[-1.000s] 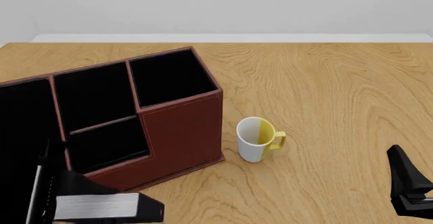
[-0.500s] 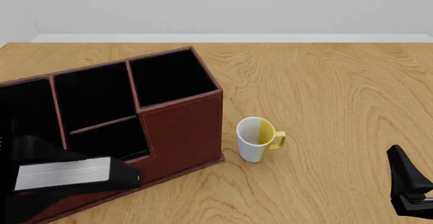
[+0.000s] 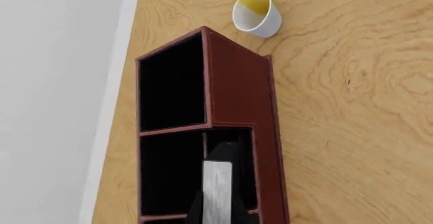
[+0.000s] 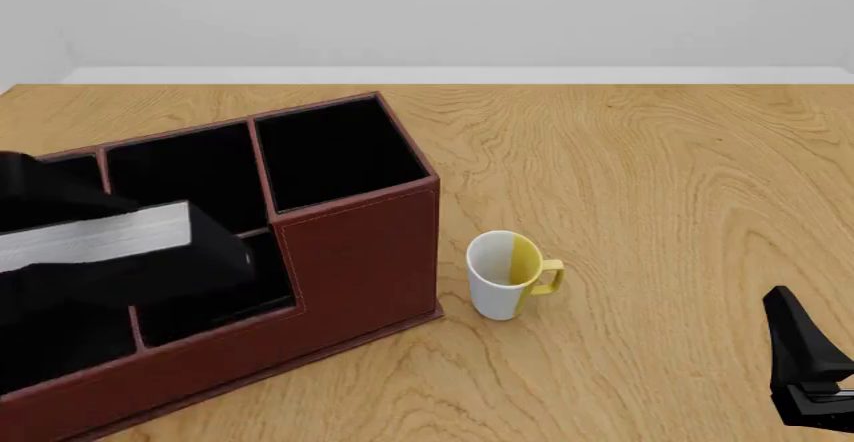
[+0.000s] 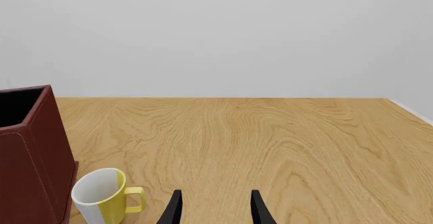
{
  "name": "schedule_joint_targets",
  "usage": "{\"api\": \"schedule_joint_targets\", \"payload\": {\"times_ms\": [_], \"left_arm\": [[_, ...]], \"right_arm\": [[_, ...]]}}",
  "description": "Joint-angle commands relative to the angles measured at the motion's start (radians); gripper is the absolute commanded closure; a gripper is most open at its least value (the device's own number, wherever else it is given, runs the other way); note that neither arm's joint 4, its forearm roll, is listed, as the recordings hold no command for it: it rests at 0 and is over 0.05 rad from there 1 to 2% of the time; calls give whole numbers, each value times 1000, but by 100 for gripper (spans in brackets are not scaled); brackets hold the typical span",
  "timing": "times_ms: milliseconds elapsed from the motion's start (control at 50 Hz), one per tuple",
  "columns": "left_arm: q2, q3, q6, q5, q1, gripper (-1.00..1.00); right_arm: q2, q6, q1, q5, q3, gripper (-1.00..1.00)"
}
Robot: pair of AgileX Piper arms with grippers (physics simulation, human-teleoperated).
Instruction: Pick up the book and place it in the front compartment of the caddy.
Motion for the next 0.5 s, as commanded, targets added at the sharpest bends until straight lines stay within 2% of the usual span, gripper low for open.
{"api": "schedule_joint_targets", "payload": {"times_ms": [20, 220, 500], "left_arm": [[43, -79, 37, -23, 55, 100], [73, -135, 60, -42, 92, 100], [102, -143, 81, -81, 118, 100]], "right_arm": [[0, 0, 0, 0, 0, -100], [0, 0, 0, 0, 0, -100], [0, 0, 0, 0, 0, -100]]}}
